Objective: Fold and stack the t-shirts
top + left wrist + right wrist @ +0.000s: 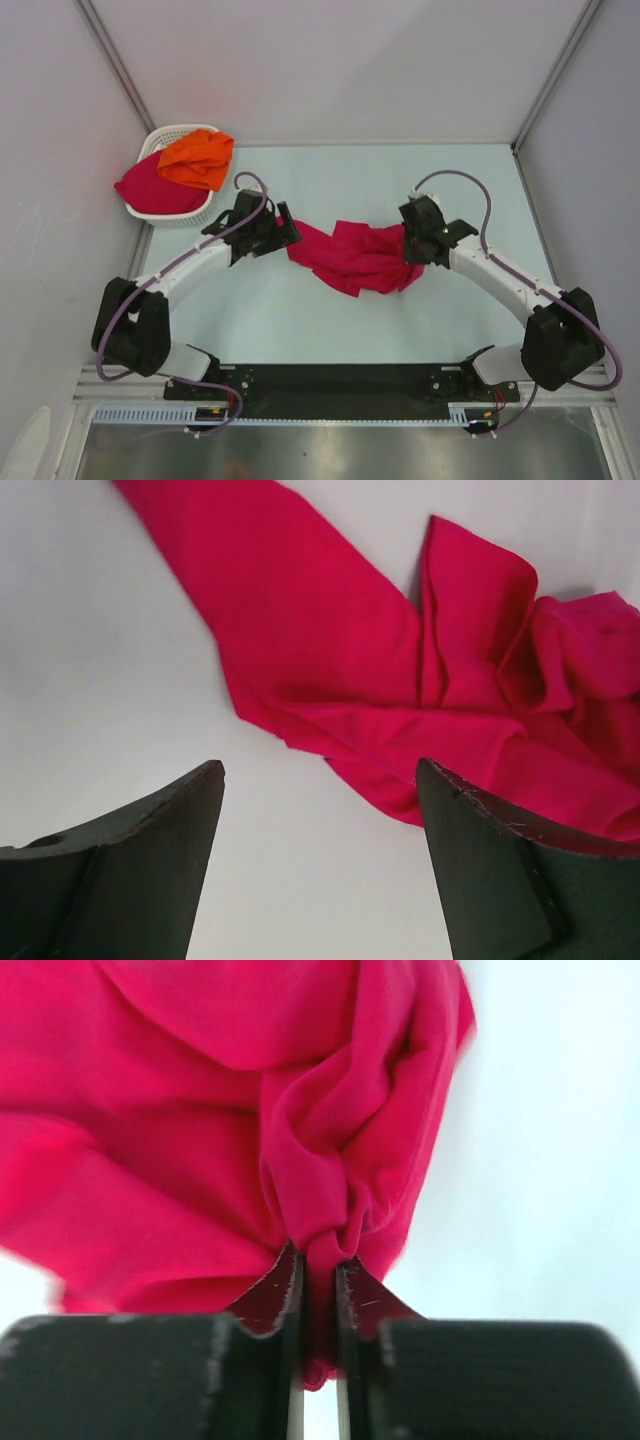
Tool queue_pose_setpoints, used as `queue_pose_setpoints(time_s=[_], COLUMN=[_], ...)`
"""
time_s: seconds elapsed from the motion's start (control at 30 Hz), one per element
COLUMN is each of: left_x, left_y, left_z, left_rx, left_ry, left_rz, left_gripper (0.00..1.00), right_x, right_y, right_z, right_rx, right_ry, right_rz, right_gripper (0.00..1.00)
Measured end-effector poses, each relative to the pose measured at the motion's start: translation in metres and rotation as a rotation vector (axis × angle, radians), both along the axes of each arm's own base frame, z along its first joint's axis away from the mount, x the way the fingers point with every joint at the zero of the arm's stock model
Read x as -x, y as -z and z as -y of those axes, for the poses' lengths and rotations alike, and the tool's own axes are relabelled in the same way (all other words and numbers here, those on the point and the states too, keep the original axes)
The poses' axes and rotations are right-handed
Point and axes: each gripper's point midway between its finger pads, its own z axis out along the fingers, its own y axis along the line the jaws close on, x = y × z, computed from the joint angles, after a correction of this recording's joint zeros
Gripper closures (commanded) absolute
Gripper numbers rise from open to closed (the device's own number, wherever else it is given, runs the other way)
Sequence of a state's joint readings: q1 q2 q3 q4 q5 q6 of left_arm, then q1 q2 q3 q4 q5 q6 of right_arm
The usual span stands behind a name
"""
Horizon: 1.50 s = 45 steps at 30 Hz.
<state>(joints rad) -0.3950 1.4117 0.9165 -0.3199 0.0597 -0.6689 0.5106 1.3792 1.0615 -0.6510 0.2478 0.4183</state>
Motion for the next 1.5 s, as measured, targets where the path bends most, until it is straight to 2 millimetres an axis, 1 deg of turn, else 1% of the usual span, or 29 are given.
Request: queue_pose_setpoints(time_s=[0.03,0.07,0.1,0.13,0.2,0.23,0.27,0.33,0.4,0.43,0.47,0.5,0.53,0.6,0.63,0.67,0.7,0.73,0.77,0.8,0.93,1.03,1.13,1.2,1.23,1.33,1.37,1.4,1.5], left_x=[-0.002,-0.003,-0.004,-0.004,-0.007,-0.009,-0.012,-0.018,-0.026,-0.031,-0.036,-0.041,-0.047,-0.054,-0.057,-0.059,-0.059,-0.058,-0.058,-0.058,-0.053,-0.044,-0.036,-0.032,-0.032,-0.031,-0.031,-0.031,-0.03], left_y=[-0.001,0.0,0.001,0.004,0.009,0.012,0.015,0.017,0.015,0.012,0.009,0.007,0.003,0.001,0.001,0.002,0.003,0.004,0.004,0.004,0.009,0.014,0.017,0.017,0.017,0.018,0.019,0.019,0.019], left_z=[0.008,0.013,0.018,0.021,0.025,0.023,0.021,0.014,0.005,0.0,-0.006,-0.012,-0.02,-0.03,-0.035,-0.038,-0.04,-0.041,-0.04,-0.04,-0.041,-0.044,-0.048,-0.049,-0.049,-0.05,-0.05,-0.051,-0.05], left_rx=[0.0,-0.004,-0.008,-0.014,-0.038,-0.059,-0.079,-0.116,-0.142,-0.148,-0.153,-0.154,-0.152,-0.15,-0.148,-0.151,-0.153,-0.154,-0.154,-0.154,-0.156,-0.161,-0.166,-0.166,-0.167,-0.168,-0.169,-0.17,-0.17], left_ry=[0.019,0.033,0.046,0.052,0.057,0.047,0.035,0.006,-0.025,-0.043,-0.066,-0.085,-0.11,-0.14,-0.153,-0.163,-0.168,-0.168,-0.167,-0.167,-0.165,-0.165,-0.164,-0.164,-0.164,-0.164,-0.163,-0.163,-0.15], left_rz=[0.005,0.006,0.006,0.002,-0.006,-0.012,-0.017,-0.026,-0.021,-0.016,-0.008,-0.003,0.005,0.009,0.01,0.007,0.002,0.0,-0.001,-0.001,-0.01,-0.024,-0.032,-0.033,-0.034,-0.035,-0.036,-0.037,-0.038], left_gripper=[0.17,0.17,0.16,0.14,0.14,0.14,0.14,0.15,0.16,0.16,0.16,0.16,0.17,0.17,0.17,0.16,0.16,0.16,0.16,0.16,0.16,0.16,0.16,0.16,0.16,0.16,0.16,0.16,0.16], right_x=[0.012,0.025,0.036,0.046,0.06,0.064,0.065,0.06,0.041,0.024,0.01,0.0,-0.014,-0.031,-0.04,-0.05,-0.062,-0.074,-0.086,-0.094,-0.109,-0.121,-0.13,-0.132,-0.132,-0.132,-0.133,-0.133,-0.134], right_y=[0.016,0.032,0.045,0.054,0.061,0.058,0.052,0.033,-0.001,-0.026,-0.047,-0.063,-0.082,-0.095,-0.096,-0.093,-0.084,-0.072,-0.057,-0.04,0.018,0.045,0.058,0.065,0.068,0.075,0.077,0.079,0.084], right_z=[0.008,0.015,0.022,0.029,0.038,0.039,0.04,0.036,0.023,0.011,-0.004,-0.017,-0.037,-0.068,-0.085,-0.1,-0.112,-0.122,-0.13,-0.135,-0.146,-0.158,-0.168,-0.17,-0.17,-0.169,-0.168,-0.167,-0.164], right_rx=[0.014,0.029,0.042,0.053,0.059,0.053,0.043,0.02,-0.009,-0.023,-0.041,-0.051,-0.067,-0.083,-0.092,-0.095,-0.089,-0.08,-0.064,-0.049,0.028,0.072,0.091,0.103,0.108,0.124,0.128,0.133,0.143], right_ry=[0.01,0.027,0.043,0.057,0.077,0.082,0.082,0.074,0.05,0.024,-0.008,-0.039,-0.083,-0.142,-0.164,-0.179,-0.184,-0.18,-0.17,-0.164,-0.151,-0.152,-0.153,-0.152,-0.153,-0.147,-0.143,-0.14,-0.131], right_rz=[-0.045,-0.096,-0.143,-0.183,-0.236,-0.244,-0.247,-0.233,-0.182,-0.116,-0.059,-0.013,0.051,0.1,0.114,0.117,0.108,0.1,0.088,0.07,-0.005,-0.026,-0.026,-0.028,-0.03,-0.037,-0.038,-0.039,-0.044], right_gripper=[0.72,0.64,0.48,0.39,0.26,0.23,0.22,0.16,0.12,0.11,0.11,0.12,0.12,0.14,0.15,0.16,0.16,0.16,0.18,0.18,0.2,0.24,0.29,0.32,0.32,0.39,0.44,0.47,0.52])
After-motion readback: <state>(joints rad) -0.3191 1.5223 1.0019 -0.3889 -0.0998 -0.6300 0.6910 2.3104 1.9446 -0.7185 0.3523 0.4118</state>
